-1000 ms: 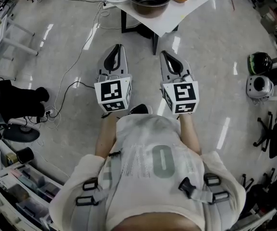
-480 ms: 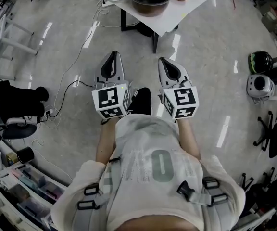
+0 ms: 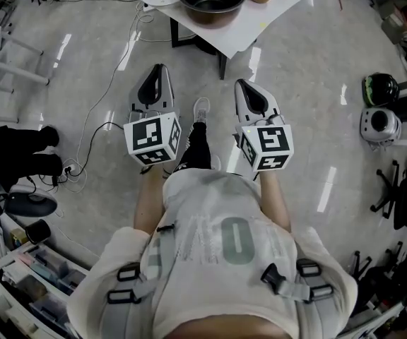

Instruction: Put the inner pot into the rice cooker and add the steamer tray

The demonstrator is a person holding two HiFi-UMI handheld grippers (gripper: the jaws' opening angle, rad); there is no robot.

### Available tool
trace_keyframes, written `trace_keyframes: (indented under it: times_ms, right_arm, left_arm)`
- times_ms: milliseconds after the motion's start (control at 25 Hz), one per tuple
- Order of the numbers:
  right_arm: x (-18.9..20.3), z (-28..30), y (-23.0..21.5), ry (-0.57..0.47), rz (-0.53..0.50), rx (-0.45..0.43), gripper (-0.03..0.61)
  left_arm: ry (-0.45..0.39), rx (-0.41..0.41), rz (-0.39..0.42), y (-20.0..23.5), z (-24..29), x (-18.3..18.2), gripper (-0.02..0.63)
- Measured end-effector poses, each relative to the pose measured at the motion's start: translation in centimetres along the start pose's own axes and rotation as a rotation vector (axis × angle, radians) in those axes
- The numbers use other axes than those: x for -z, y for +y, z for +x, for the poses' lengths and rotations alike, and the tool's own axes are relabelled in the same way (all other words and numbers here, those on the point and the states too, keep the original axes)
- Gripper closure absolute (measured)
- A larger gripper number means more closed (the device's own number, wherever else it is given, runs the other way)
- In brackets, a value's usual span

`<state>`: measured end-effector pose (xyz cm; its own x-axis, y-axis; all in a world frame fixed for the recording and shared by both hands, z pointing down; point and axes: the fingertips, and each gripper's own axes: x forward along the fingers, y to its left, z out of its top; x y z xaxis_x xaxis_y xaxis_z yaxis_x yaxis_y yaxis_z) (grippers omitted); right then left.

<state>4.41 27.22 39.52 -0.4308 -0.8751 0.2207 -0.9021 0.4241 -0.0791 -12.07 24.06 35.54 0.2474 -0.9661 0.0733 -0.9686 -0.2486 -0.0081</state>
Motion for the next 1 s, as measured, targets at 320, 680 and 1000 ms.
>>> trace_keyframes:
  times_ms: [320,680,1000]
  right_arm:
    - [-1.9,4.6,-4.4,-0.036,0.071,0.038,0.569]
    - [-8.4,14.0,-8.1,-0.082,-0.046,0.041,0.570]
    - [-13.7,22.6,-10.4,-0.116,-0.081,0.050,0.570]
  left_arm:
    - [0.013,0.019,-0.006,1.2,6.5,0.4,0.577]
    - [-0.046,0.031,-0.017,4.5,16.8,-3.3,0.577]
    - [-0.105,0.074,-0.014,7.9,26.6,-6.8,0.577]
